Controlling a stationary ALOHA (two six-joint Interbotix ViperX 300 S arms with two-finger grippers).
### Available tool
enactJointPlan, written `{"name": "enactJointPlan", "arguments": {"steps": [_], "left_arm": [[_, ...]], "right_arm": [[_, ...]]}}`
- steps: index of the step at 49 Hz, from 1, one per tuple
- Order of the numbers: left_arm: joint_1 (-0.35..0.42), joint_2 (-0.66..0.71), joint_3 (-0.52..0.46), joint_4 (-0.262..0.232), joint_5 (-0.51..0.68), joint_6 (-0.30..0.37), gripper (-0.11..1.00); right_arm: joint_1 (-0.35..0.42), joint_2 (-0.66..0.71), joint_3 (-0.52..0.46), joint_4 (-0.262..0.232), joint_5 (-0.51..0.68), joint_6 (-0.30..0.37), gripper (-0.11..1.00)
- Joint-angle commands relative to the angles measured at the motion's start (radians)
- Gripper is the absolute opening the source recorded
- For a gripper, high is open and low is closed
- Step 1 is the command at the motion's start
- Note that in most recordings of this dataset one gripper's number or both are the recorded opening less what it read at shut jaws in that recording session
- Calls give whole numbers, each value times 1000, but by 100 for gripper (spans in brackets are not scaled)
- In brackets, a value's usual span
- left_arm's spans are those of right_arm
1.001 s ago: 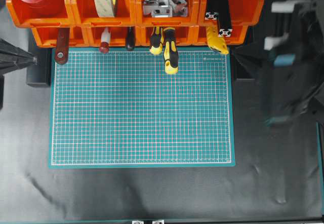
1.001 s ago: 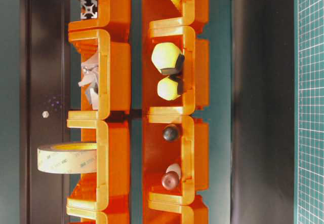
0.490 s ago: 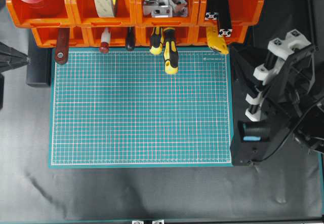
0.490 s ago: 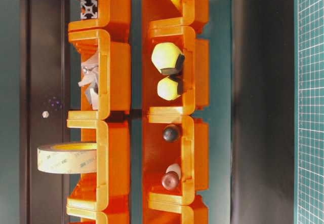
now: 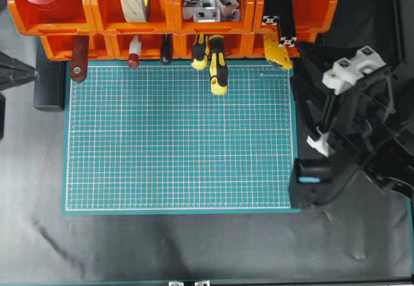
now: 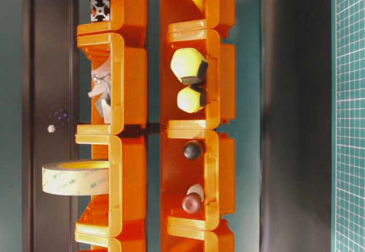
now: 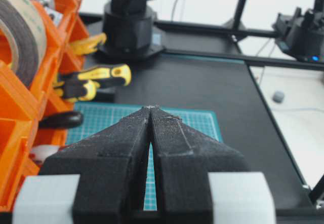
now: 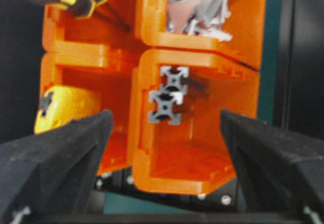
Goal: Pick frame from container rack with right arm.
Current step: 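Move the right gripper up to the black extrusion in the orange rack, then close the right gripper on the end of the black extrusion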
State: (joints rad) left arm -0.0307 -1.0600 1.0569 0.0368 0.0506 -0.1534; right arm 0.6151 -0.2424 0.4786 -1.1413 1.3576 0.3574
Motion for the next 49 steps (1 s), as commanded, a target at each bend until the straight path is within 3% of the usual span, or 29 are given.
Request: {"name": "enactJointPlan", "arguments": {"steps": [1,11,24,32,49], "left_arm": [[5,5,-20,3,-6,-3,1],[5,5,-17,3,-3,-3,1],[5,5,-17,3,-5,-3,1],[5,5,-17,3,-9,-5,1],[5,8,-15,3,-11,-5,1]], "right_arm": [[-21,2,0,-15,-12,5,85],[-80,18,9,-58,-18,5,84],[-126,28,28,-58,-54,9,84],[-137,31,32,-60,-51,60,82],[-140,46,51,-60,-43,91,71]]}}
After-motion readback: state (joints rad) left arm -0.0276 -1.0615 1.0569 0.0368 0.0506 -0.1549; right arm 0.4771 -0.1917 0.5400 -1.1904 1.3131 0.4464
